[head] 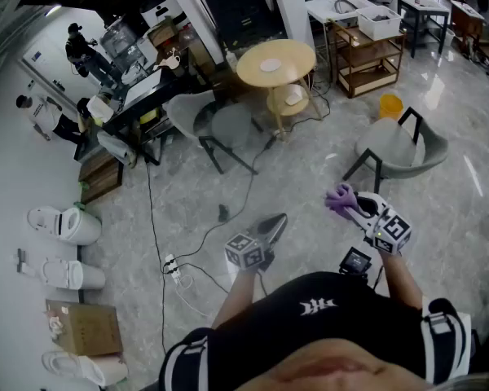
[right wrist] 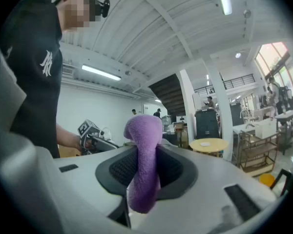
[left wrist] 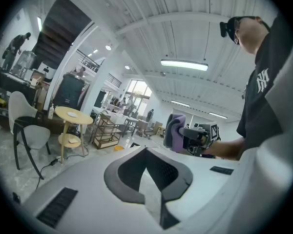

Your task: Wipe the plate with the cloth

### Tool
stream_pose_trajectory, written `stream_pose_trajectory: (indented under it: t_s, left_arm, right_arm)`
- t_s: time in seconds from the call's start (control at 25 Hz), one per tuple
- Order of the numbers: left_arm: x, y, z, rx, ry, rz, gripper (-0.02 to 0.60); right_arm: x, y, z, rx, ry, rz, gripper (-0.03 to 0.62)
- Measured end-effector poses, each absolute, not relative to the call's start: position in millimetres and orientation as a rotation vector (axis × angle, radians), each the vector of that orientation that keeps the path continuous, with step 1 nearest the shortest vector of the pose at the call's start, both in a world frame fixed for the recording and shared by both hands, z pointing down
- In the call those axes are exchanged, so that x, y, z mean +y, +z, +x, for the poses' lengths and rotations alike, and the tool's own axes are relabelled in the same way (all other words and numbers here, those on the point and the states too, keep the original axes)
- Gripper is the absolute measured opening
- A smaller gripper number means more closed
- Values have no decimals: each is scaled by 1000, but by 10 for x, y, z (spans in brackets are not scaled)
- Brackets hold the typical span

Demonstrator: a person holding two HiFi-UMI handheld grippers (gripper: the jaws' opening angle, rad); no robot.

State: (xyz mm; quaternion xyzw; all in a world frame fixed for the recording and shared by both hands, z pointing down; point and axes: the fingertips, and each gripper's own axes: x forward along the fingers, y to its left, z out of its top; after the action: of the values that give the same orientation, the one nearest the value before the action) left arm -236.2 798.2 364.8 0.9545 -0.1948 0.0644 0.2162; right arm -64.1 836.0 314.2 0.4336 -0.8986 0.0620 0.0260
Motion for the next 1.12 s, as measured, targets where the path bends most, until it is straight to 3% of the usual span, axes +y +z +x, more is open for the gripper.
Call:
stream_pose_trajectory:
  t_s: [0.56, 1.12]
  left_arm:
    - [8348, 3748, -1925, -187, 284, 2713, 12]
    - [8749, 3822, -1517, -347, 346, 2614, 12]
  right_arm:
    - [8429, 3515, -556, -2665, 212, 1352, 106]
    - [8704, 3734, 55, -2740, 402, 1323, 106]
